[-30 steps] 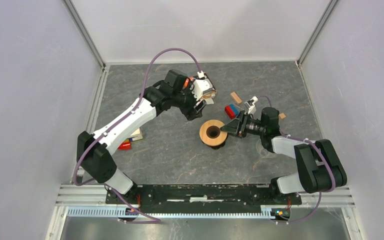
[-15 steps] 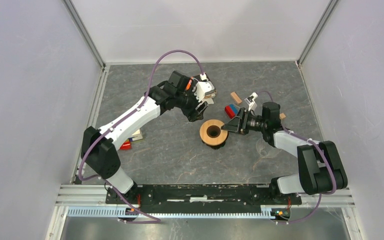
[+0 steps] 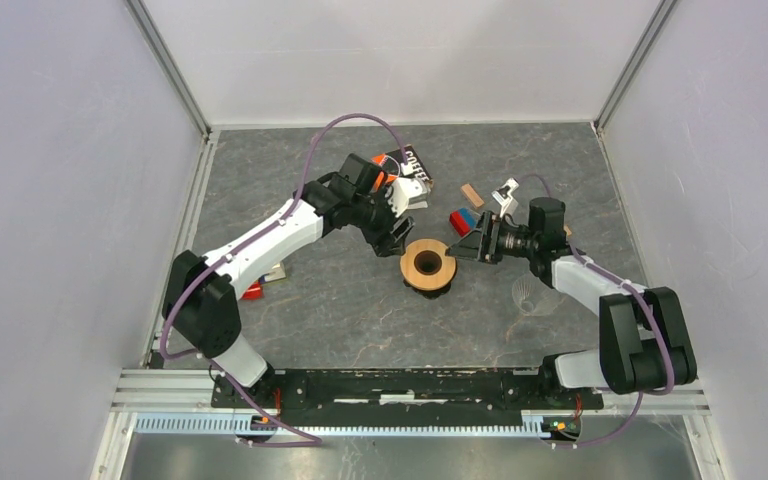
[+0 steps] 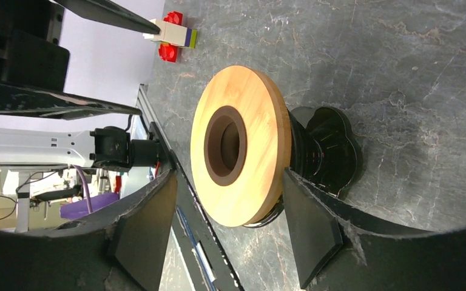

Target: Place the coffee filter in the dripper

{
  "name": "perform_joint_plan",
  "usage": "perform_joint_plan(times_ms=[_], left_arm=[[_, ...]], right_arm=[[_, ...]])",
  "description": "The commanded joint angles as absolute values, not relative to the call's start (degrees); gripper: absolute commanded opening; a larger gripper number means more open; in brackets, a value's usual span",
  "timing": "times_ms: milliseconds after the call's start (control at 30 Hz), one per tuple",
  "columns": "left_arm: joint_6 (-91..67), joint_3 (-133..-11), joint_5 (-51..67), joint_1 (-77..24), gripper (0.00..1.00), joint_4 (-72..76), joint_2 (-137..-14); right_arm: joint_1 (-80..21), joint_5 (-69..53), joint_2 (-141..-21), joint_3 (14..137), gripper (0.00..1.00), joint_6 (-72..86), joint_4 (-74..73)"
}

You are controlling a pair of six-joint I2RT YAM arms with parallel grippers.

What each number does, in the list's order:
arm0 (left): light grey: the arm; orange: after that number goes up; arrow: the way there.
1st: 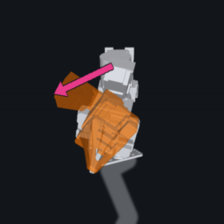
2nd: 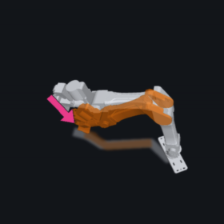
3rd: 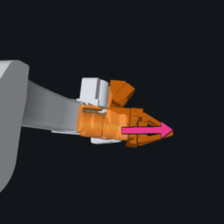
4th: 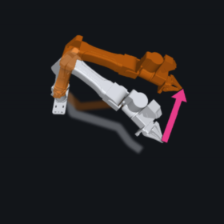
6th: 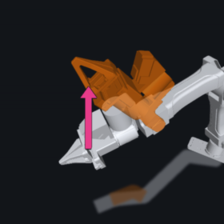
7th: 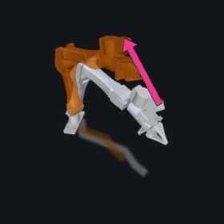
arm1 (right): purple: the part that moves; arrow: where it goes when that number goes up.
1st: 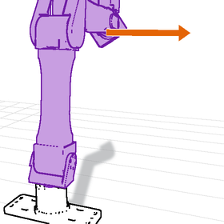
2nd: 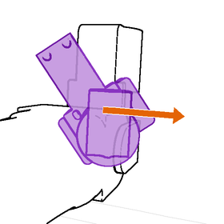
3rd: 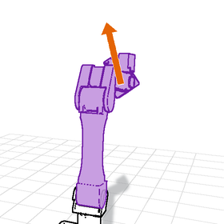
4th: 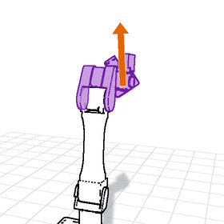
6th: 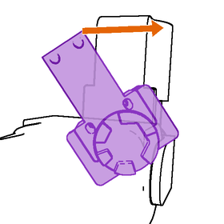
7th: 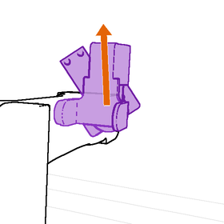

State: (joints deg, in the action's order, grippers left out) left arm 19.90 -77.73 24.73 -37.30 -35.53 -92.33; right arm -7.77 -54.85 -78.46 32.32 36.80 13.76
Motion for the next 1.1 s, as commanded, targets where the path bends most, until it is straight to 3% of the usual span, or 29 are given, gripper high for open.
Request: perform_joint_plan(times_ms=[0, 433, 1067], left_arm=[[24.5, -75.3, 27.7, -37.2, 0.73, -33.0, -90.8], [29.6, -67.6, 21.0, -37.1, 0.72, -26.2, -92.1], [25.1, -72.1, 21.3, -38.1, 0.71, -23.2, -97.2]], right_arm=[[-7.6, -55.0, -76.4, 36.7, 0.71, 31.2, 10.1], [-7.3, -50.9, -75.6, 40.4, 0.73, 16.1, 0.1], [-4.5, -51.7, -75.1, 41.4, 0.73, 14.2, -2.5]])
